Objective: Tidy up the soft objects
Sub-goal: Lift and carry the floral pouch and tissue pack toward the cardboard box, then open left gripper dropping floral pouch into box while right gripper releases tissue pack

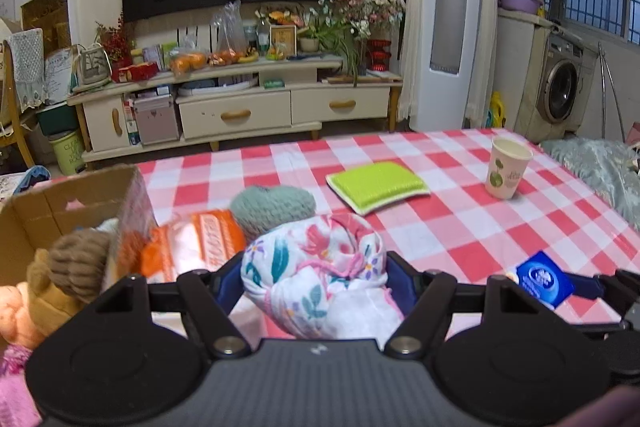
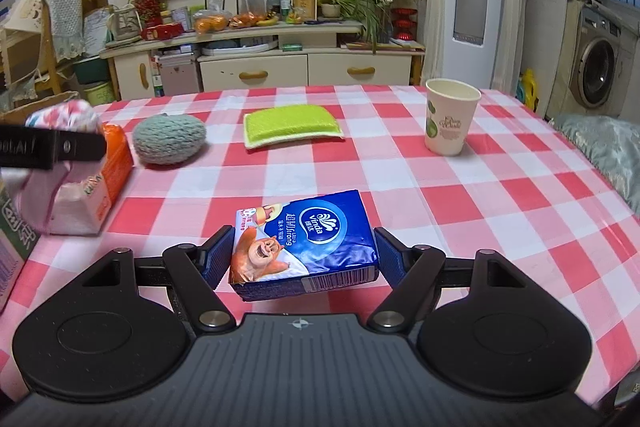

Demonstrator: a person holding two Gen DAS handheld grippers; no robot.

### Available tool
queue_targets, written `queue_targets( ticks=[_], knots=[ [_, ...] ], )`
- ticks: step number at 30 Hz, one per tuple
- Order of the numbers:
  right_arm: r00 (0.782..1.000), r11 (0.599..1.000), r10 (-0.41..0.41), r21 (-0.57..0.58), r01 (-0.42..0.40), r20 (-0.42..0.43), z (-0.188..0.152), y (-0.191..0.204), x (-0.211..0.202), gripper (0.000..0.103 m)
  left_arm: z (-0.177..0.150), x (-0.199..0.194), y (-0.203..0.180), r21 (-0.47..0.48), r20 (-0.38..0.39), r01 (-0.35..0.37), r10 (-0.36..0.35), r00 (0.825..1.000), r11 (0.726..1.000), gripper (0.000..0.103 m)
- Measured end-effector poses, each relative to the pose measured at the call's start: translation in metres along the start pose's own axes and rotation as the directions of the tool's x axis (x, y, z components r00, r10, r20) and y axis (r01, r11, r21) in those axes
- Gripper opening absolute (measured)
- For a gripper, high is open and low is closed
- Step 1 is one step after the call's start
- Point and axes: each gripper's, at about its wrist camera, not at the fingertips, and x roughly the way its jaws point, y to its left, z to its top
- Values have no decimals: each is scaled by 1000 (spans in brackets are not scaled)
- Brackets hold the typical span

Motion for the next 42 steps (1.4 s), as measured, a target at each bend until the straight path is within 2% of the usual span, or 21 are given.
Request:
queue_targets(
  ticks=[9,25,33,42],
  knots=[
    [998,998,37,-47,-35,43,14,20,-9,92,18,-18,20,29,78,-56,53,996,998,71],
    [981,982,150,-137,-132,124,48,71,-19,92,31,-32,76,-71,112,-108,116,987,992,71],
    [961,960,233,-196,-202,148,64,104,-21,92,33,-32,108,-128,108,-151,165,980,980,71],
    [925,907,355,-292,-304,139,76,150,-15,92,33,-29,152,-206,83,-214,235,968,955,71]
  ],
)
